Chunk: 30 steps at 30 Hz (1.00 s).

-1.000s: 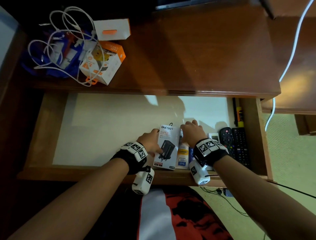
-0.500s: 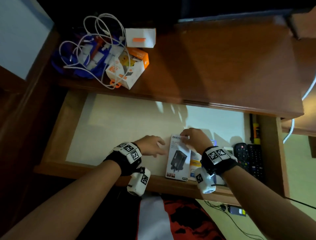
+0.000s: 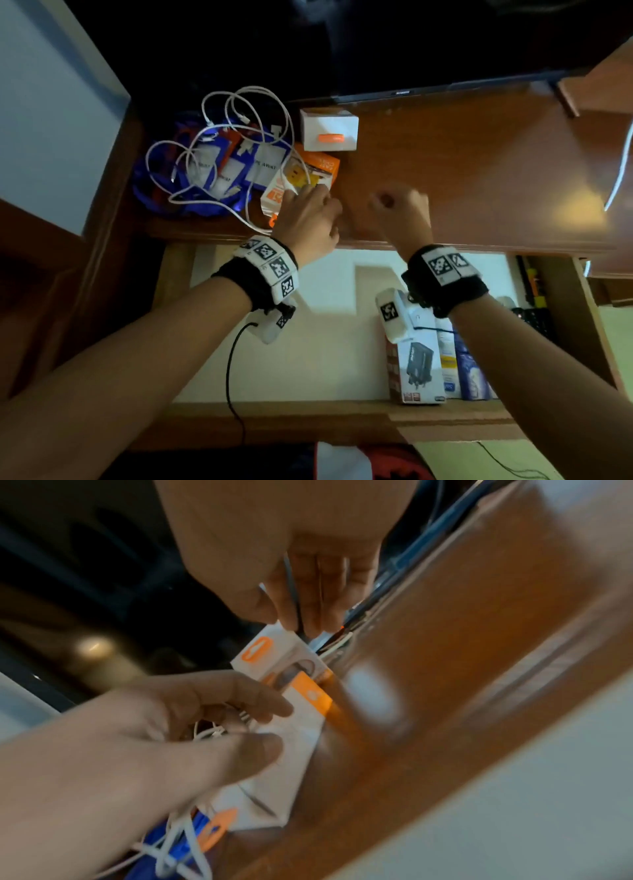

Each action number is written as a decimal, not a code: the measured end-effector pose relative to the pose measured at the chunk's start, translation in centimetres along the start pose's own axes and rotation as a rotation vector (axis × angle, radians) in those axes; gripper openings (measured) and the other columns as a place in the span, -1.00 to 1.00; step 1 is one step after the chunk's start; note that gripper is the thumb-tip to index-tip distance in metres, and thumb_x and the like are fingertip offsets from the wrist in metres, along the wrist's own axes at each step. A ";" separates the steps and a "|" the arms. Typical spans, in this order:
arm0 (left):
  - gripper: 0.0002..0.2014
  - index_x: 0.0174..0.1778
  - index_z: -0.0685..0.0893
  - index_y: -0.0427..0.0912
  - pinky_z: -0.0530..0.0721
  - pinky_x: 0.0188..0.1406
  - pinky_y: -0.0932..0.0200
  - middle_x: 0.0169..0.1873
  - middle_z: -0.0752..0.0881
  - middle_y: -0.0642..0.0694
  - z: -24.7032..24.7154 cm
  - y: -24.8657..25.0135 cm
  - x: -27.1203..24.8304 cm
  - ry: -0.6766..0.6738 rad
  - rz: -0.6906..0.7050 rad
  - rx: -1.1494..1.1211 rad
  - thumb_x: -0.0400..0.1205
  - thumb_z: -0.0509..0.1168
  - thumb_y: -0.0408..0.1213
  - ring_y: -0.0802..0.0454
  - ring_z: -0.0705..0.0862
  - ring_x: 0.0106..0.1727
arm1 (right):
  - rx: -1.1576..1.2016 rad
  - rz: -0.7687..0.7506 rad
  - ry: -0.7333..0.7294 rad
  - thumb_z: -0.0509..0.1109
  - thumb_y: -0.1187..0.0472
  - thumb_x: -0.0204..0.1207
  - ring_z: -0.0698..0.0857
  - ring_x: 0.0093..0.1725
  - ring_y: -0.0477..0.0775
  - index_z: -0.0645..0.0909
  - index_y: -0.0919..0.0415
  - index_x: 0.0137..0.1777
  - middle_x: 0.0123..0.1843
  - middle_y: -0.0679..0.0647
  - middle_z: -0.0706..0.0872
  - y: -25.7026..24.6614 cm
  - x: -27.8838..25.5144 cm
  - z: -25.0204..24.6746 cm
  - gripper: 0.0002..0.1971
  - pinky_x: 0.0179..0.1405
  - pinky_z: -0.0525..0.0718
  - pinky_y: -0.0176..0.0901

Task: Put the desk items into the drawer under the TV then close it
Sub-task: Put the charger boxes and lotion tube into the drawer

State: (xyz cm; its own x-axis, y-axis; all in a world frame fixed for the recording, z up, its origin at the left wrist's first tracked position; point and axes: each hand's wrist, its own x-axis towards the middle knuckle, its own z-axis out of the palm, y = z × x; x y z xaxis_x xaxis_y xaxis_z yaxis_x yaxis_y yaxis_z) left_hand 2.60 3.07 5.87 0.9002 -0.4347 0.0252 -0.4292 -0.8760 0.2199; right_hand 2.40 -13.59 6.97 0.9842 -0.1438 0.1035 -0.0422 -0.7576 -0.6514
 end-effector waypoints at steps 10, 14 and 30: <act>-0.49 0.25 0.51 -0.03 0.37 0.13 -0.11 0.33 0.49 -0.19 -0.7 -4.0 -1.0 0.080 -0.134 0.117 0.42 0.31 0.07 -0.22 0.47 0.28 | -0.201 0.036 -0.097 0.36 -0.32 0.38 0.26 0.51 0.43 0.22 -0.19 0.53 0.61 0.30 0.10 -6.4 7.3 5.6 -0.27 0.38 0.39 0.32; -0.38 0.33 0.44 -0.01 0.31 0.18 -0.15 0.31 0.44 -0.22 -0.5 -4.8 -1.5 0.059 -0.206 0.102 0.39 0.35 0.13 -0.26 0.41 0.32 | -0.060 0.143 -0.045 0.48 -0.35 0.22 0.44 0.32 0.39 0.31 -0.11 0.37 0.42 0.23 0.27 -6.3 7.6 6.7 -0.23 0.23 0.58 0.29; 0.05 0.56 0.06 -0.20 0.22 0.35 -0.46 0.39 0.38 -0.44 0.0 -3.9 1.5 -0.200 -0.445 0.104 0.34 0.20 0.46 -0.43 0.45 0.34 | 0.839 0.320 0.256 0.57 0.08 0.23 0.65 -0.04 0.06 0.48 -0.08 0.05 0.00 0.17 0.54 2.6 -4.8 -1.4 -0.57 0.03 0.69 0.11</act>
State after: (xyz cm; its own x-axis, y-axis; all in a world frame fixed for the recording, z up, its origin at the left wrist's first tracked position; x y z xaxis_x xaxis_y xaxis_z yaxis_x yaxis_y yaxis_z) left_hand 5.64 5.87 5.05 0.9704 -0.0367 -0.2388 -0.0210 -0.9975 0.0678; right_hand -2.65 -15.76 5.82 0.8748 -0.4782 -0.0774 -0.0687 0.0356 -0.9970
